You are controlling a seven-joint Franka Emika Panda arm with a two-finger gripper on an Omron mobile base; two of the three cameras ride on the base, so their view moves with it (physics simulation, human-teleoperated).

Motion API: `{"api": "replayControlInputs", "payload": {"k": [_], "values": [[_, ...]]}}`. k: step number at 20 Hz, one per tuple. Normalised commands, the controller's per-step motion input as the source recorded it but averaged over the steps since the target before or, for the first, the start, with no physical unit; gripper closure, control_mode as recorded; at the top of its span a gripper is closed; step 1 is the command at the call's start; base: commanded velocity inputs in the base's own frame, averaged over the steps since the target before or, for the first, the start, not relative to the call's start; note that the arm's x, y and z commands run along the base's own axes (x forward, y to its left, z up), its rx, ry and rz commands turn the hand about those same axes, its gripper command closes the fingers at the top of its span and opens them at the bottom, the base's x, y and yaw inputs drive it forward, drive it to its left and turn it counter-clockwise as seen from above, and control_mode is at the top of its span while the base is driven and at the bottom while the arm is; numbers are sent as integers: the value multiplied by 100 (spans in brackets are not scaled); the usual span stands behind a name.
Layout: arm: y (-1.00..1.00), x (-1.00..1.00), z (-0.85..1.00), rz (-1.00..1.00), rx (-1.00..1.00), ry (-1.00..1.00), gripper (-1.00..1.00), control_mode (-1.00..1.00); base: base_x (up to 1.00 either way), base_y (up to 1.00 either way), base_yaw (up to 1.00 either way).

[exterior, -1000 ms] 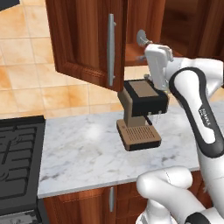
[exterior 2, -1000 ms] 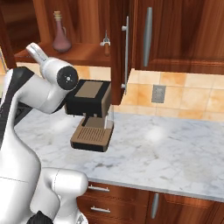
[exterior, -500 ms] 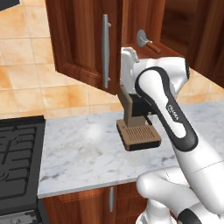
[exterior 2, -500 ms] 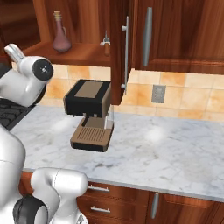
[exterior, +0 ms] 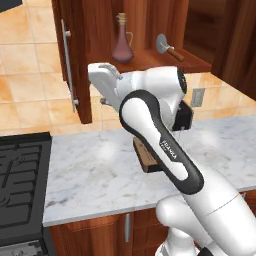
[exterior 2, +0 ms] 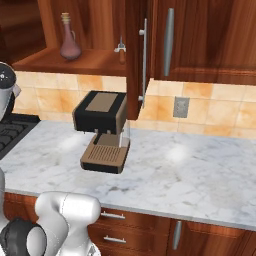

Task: The dining table condiment station is running low on oil/vinegar bottle. Refill the condiment station by opening the cabinet and taking the oil/vinegar bottle from the cabinet and placing it on the dining table.

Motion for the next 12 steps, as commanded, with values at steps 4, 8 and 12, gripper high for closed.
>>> {"api": "replayControlInputs", "payload": {"k": [4,8,12], "values": [[78,2,0,-2,-15,0,-100,-100,0,0,0],[51,0,0,-6,-16,-1,-100,-100,0,0,0],[-36,-14,1,0,-10,-11,-100,-100,0,0,0]]}}
